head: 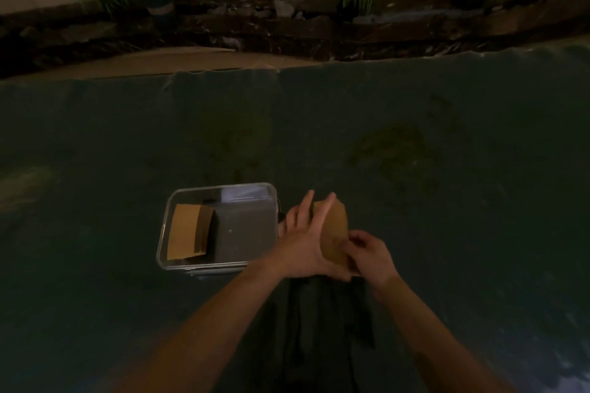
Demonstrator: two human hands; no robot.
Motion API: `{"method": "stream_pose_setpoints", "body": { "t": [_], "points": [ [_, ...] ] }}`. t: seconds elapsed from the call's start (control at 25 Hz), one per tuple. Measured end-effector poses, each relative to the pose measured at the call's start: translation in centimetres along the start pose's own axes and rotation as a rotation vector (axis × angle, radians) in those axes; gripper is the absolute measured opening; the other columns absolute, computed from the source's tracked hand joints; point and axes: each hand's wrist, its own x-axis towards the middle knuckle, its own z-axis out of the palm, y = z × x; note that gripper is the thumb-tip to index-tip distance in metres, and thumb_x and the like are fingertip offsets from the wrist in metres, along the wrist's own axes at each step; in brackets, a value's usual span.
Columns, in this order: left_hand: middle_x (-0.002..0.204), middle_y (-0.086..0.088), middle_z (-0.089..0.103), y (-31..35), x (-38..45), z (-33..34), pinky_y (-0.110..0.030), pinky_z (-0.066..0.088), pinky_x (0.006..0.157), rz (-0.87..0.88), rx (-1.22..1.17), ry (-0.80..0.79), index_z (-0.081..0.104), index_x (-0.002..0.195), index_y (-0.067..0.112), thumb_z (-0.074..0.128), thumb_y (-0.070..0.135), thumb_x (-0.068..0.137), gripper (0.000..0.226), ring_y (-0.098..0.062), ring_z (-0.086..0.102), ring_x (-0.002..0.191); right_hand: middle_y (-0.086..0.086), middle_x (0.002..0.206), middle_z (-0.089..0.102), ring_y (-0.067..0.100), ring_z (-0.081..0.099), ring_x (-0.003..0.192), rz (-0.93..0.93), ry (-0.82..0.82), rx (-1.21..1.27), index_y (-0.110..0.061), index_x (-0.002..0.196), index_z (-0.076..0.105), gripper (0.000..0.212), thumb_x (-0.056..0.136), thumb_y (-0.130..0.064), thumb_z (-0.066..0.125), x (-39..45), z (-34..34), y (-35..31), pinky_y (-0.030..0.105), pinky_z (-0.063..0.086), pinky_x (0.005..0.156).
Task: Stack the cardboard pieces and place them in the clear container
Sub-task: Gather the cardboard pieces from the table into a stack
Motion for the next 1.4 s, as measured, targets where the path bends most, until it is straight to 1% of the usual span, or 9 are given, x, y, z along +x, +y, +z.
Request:
{"method": "stream_pose_setpoints", "body": {
  "t": [0.16, 0.28, 0.48, 0.6, 0.8, 1.0, 1.16, 1.28, 1.4],
  "points": [
    [0.146, -0.008, 0.046, -1.2, 1.2, 1.9, -0.049, 0.046, 0.106, -0.416, -0.642, 0.200, 0.035, 0.147, 0.029, 0.062, 0.043, 0.092, 0.063, -0.024, 0.050, 0.126, 0.001, 0.094, 0.070, 0.012, 0.066, 0.079, 0.006, 0.038, 0.042, -0.019, 0.097, 0.066, 0.004, 0.094, -0.021, 0.065, 1.6, 0.3, 0.3, 0.018, 0.052, 0.051],
    [0.132, -0.004, 0.060, -1.8, 2.5, 2.4, -0.046, 0.052, 0.100, -0.526, -0.698, 0.169, 0.058, 0.130, 0.023, 0.056, 0.028, 0.098, 0.033, -0.021, 0.059, 0.116, -0.002, 0.098, 0.071, 0.009, 0.067, 0.084, 0.030, 0.058, 0.020, -0.019, 0.107, 0.068, 0.016, 0.092, -0.025, 0.068, 2.8, 0.7, 0.3, 0.020, 0.053, 0.056],
    [0.127, -0.002, 0.065, -2.3, 4.8, 3.4, -0.031, 0.051, 0.092, -0.599, -0.627, 0.224, 0.062, 0.126, 0.021, 0.058, 0.027, 0.096, 0.031, -0.019, 0.061, 0.112, 0.005, 0.124, 0.069, 0.020, 0.065, 0.106, -0.034, 0.225, -0.424, -0.016, 0.134, 0.060, 0.048, 0.092, -0.038, 0.065, 5.5, 1.2, 0.8, 0.034, 0.055, 0.089],
    [0.131, -0.004, 0.063, -2.2, 6.3, 4.0, -0.031, 0.046, 0.093, -0.594, -0.486, 0.216, 0.059, 0.131, 0.018, 0.055, 0.025, 0.098, 0.035, -0.021, 0.060, 0.117, 0.007, 0.118, 0.070, 0.017, 0.063, 0.095, -0.064, 0.284, -0.531, -0.019, 0.129, 0.064, 0.042, 0.093, -0.039, 0.064, 6.7, 1.7, 1.0, 0.031, 0.050, 0.078],
    [0.122, -0.006, 0.065, -2.2, 7.5, 5.1, -0.034, 0.051, 0.087, -0.620, -0.440, 0.278, 0.058, 0.123, 0.018, 0.055, 0.028, 0.098, 0.027, -0.021, 0.062, 0.109, 0.006, 0.126, 0.055, 0.024, 0.061, 0.105, -0.051, 0.350, -0.692, -0.026, 0.131, 0.059, 0.046, 0.090, -0.045, 0.064, 8.3, 2.2, 1.7, 0.038, 0.054, 0.082],
    [0.116, -0.011, 0.065, -2.9, 7.7, 5.5, -0.042, 0.052, 0.089, -0.657, -0.513, 0.247, 0.055, 0.124, 0.014, 0.045, 0.032, 0.100, 0.031, -0.027, 0.062, 0.103, 0.009, 0.138, 0.052, 0.028, 0.054, 0.122, 0.126, 0.225, -0.538, -0.020, 0.147, 0.040, 0.075, 0.084, -0.046, 0.071, 10.1, 2.2, 1.7, 0.036, 0.048, 0.089],
    [0.104, -0.006, 0.061, -2.6, 7.9, 4.5, -0.035, 0.047, 0.077, -0.688, -0.572, 0.145, 0.056, 0.110, 0.015, 0.043, 0.028, 0.098, 0.022, -0.019, 0.057, 0.087, 0.009, 0.122, 0.062, 0.025, 0.061, 0.107, 0.275, 0.111, -0.304, -0.013, 0.138, 0.050, 0.073, 0.076, -0.035, 0.082, 11.0, 1.7, 0.7, 0.036, 0.053, 0.079],
    [0.111, -0.011, 0.060, -2.6, 7.4, 3.2, -0.042, 0.048, 0.092, -0.779, -0.853, 0.105, 0.058, 0.112, 0.015, 0.043, 0.026, 0.097, 0.023, -0.025, 0.058, 0.101, 0.008, 0.114, 0.067, 0.026, 0.064, 0.104, 0.342, -0.053, -0.002, -0.012, 0.124, 0.059, 0.068, 0.066, -0.027, 0.090, 9.8, 1.7, 0.7, 0.044, 0.055, 0.091],
    [0.119, -0.018, 0.064, -1.7, 4.6, 3.2, -0.050, 0.048, 0.102, -0.841, -1.301, 0.091, 0.060, 0.118, 0.011, 0.045, 0.024, 0.098, 0.028, -0.032, 0.060, 0.112, 0.011, 0.114, 0.068, 0.029, 0.067, 0.104, 0.245, -0.086, 0.175, -0.020, 0.119, 0.056, 0.061, 0.068, -0.017, 0.089, 7.4, 2.0, 1.1, 0.050, 0.054, 0.095]
  ]
}}
